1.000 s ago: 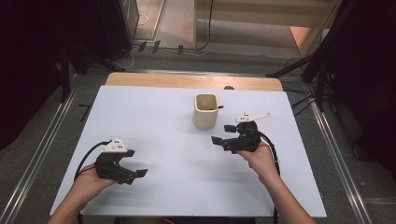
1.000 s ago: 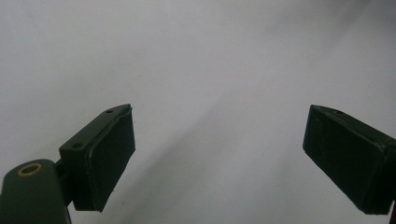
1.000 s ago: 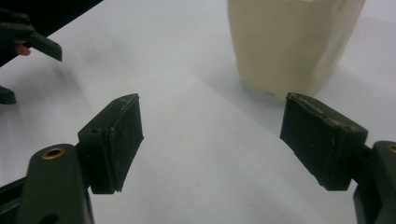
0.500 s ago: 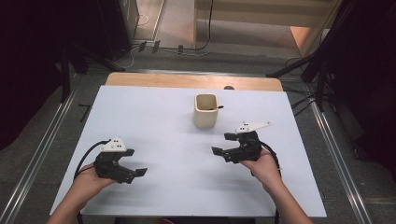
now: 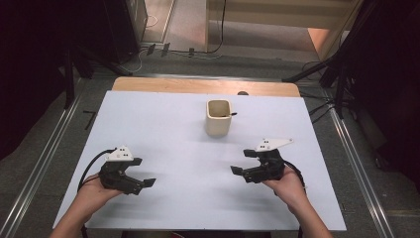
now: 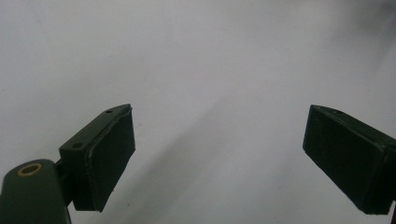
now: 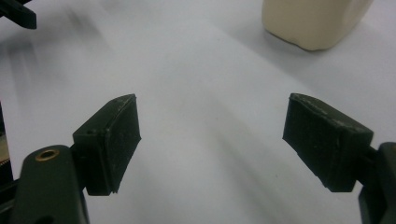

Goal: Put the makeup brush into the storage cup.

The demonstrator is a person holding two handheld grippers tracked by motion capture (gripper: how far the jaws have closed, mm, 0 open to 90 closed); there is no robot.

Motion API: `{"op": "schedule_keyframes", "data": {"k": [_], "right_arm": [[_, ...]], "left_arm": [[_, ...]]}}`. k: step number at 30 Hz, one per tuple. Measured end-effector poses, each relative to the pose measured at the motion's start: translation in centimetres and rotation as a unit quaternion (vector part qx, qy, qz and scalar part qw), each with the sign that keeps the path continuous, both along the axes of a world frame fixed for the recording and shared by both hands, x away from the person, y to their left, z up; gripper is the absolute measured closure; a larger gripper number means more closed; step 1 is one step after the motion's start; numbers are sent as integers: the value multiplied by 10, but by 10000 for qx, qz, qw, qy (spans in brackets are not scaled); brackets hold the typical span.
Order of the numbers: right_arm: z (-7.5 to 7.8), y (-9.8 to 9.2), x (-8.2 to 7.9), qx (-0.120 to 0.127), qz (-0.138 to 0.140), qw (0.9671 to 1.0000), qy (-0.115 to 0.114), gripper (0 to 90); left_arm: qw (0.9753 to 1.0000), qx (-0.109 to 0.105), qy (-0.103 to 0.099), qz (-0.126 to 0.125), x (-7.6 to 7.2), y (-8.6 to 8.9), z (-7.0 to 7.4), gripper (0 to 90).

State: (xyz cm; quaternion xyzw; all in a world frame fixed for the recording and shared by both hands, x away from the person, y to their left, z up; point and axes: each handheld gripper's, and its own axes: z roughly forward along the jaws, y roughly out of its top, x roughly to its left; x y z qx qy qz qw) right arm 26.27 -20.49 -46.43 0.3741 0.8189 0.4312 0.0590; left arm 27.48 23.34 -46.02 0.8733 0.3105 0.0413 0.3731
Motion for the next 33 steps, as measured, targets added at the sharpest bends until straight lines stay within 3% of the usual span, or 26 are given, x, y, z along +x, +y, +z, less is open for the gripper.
{"op": "schedule_keyframes", "data": {"k": [13,19,26,33], "right_arm": [[-4,-18,-18,29,-87,9999,-94,202],[-6,-23,-25,-93,-38,9999,-129,203],[-10,-28,-28,-205,81,9994,-266,203],[-13,-31,-26,-233,40,9995,-213,202]], "left_arm": [[9999,-70,-81,-14,1,1,-2,94],[9999,-74,-106,-9,2,2,-2,94],[9998,-119,-157,-37,3,2,-2,94],[9999,-94,-88,-37,5,2,-4,94]]}}
